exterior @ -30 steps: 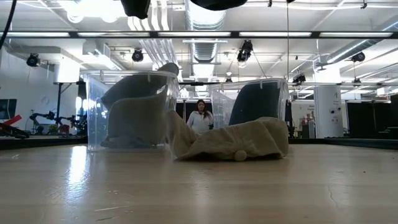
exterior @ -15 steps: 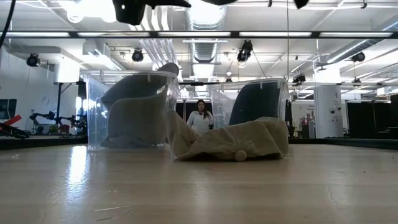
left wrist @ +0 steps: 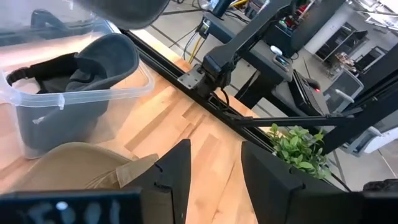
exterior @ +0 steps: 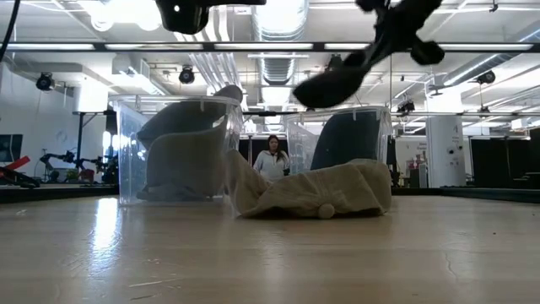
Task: Pick & Place hat
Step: Put the blue cap into the right transparent bin
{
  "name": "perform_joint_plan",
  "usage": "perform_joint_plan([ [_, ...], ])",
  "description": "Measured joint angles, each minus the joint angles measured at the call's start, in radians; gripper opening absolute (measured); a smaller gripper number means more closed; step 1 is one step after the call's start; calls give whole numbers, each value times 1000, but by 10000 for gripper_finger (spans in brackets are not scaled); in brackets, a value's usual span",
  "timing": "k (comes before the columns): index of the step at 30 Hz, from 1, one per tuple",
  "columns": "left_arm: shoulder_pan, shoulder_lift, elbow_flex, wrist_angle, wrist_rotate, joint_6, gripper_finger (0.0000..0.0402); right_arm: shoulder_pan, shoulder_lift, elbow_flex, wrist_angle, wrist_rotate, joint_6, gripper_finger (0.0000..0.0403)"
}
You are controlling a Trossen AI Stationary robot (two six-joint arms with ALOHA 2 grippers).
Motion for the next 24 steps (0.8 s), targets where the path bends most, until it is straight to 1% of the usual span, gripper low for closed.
perform_joint_plan([
  [3, 0, 0, 0, 0, -1, 0, 135, -131, 60, 0, -59, -176, -43, 14],
  [5, 0, 0, 0, 0, -1, 0, 135, -187, 109, 0, -116, -246, -64, 14],
  [9, 0, 0, 0, 0, -1, -1, 135, -219, 209, -1, -197, -314, -93, 19],
  [13, 0, 0, 0, -1, -1, -1, 135, -220, 299, 1, -180, -409, -93, 39],
  [18, 0, 0, -1, 0, -1, 1, 135, -215, 393, 31, -171, -423, -119, 64],
  [24, 0, 0, -1, -1, -4, 2, 135, -189, 464, 80, -170, -366, -185, 97],
])
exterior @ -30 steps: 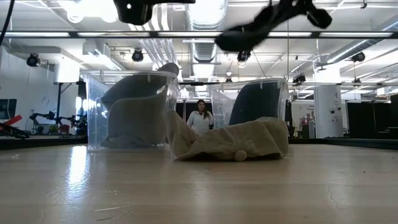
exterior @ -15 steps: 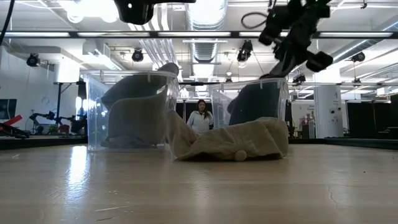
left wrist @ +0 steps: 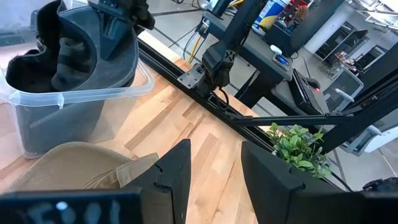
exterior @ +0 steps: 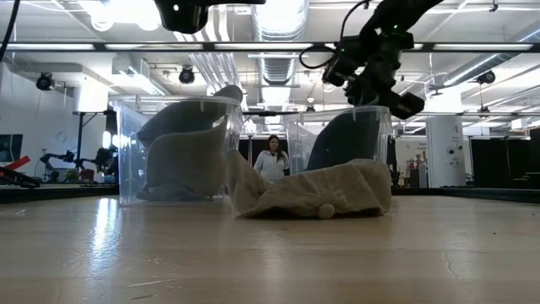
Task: Pick & Place hat
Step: Put the blue cap into the right transparent bin, then put the brown cap into the left transparent bin
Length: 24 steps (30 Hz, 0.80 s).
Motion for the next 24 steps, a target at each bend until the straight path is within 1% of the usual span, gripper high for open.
perform_joint_plan([
  [4, 0, 0, 0, -3, 0, 9, 135, 21, 22, 31, -3, 32, -24, 130],
  [7, 0, 0, 0, -3, 0, 19, 135, 44, 9, 63, -4, 108, -64, 158],
  [12, -5, 0, 0, -15, 0, 21, 135, 78, -74, 123, -43, 251, -110, 194],
  [17, -11, 0, 0, -54, 0, 27, 135, 124, -169, 163, -111, 340, -150, 212],
  [21, -23, 1, 0, -102, 7, 85, 135, 247, -285, 164, -112, 449, -189, 216],
  [24, -42, 10, 0, -117, 15, 154, 135, 393, -354, 155, -112, 517, -189, 216],
])
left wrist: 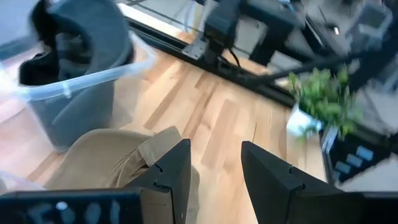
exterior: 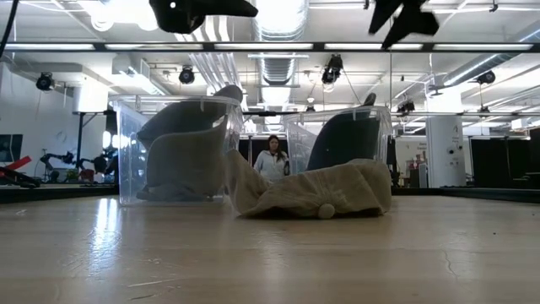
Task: Pick & Place hat
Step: Put the brown cap into the left transparent bin
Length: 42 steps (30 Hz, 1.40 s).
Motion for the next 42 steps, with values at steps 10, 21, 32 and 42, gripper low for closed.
perform_joint_plan([
  [10, -68, 160, 31, 25, 26, 245, 135, 580, 23, -87, 1, 283, 327, 216],
  [21, -44, 479, 208, -73, -123, 160, 131, 856, 256, -257, 136, 302, 798, 215],
  [32, -33, 747, 334, -159, -149, 29, 131, 947, 342, -256, 185, 492, 1042, 193],
  [42, -138, 747, 342, -143, 112, -277, 131, 948, 326, -258, 198, 500, 1020, 192],
])
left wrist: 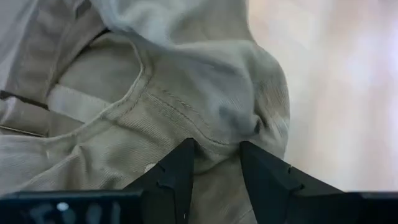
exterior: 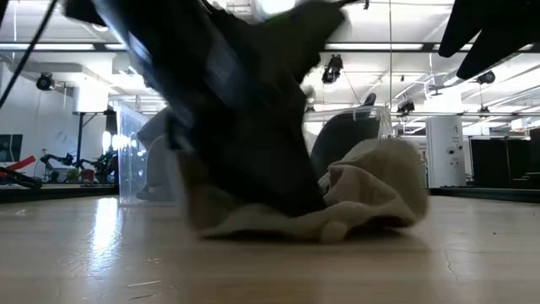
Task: Pick & Place hat
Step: Put the brown cap into the left transparent bin
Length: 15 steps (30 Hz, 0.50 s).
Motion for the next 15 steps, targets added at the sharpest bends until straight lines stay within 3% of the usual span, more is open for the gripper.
perform_joint_plan([
  [3, -32, -16, -4, 85, 119, -36, 131, -2, 0, -13, 72, -35, -49, 192],
  [7, -40, -42, -6, 339, 220, -16, 131, -2, -7, -54, 280, -98, -190, 192],
  [11, -30, -100, -2, 409, 171, 36, 131, -1, -7, -111, 450, -138, -262, 192],
  [15, -43, -159, -14, 190, 27, 14, 131, -2, -7, -155, 441, -127, -190, 192],
])
